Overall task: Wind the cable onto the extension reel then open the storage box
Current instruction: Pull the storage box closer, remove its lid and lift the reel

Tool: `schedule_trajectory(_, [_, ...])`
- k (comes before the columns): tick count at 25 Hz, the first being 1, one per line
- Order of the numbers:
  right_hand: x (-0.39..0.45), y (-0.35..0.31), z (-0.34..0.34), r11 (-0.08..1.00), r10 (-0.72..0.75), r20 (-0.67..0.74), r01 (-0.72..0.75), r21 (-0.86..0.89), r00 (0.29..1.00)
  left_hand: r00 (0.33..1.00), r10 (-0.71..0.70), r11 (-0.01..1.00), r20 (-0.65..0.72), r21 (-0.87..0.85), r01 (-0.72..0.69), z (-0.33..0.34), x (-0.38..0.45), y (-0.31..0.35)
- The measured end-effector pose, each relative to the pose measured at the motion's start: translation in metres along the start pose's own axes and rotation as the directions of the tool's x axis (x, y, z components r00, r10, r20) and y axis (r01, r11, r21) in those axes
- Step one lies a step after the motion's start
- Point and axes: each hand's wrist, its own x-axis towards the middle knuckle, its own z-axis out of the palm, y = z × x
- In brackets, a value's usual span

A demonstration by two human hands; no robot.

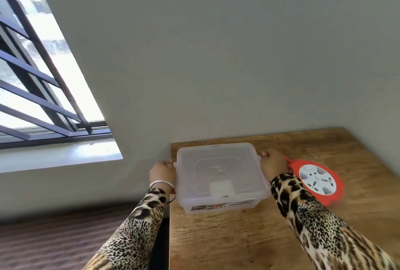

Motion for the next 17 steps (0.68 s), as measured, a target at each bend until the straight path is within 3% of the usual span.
schedule_trajectory(3, [0.004,0.003,-0.008,0.989,0.037,0.111,-0.020,-0.149,0.993,0.992,-0.098,0.990,0.075,-0.095,0.105,-0.005,-0.002,-0.001])
schedule_trajectory(6, [0.008,-0.018,-0.003,0.929,-0.184,0.048,0.189,-0.318,0.982,0.959,-0.223,0.922,0.177,-0.281,0.267,-0.014,-0.001,0.007])
schedule_trajectory(10, [0.013,-0.041,0.024,0.855,-0.313,0.318,0.411,-0.317,0.895,0.898,-0.267,0.782,0.351,-0.466,0.414,-0.010,0.014,-0.001])
schedule_trajectory(17, [0.017,-0.029,0.027,0.780,-0.555,0.175,0.582,-0.229,0.813,0.856,-0.317,0.703,0.409,-0.505,0.501,-0.003,0.014,-0.016])
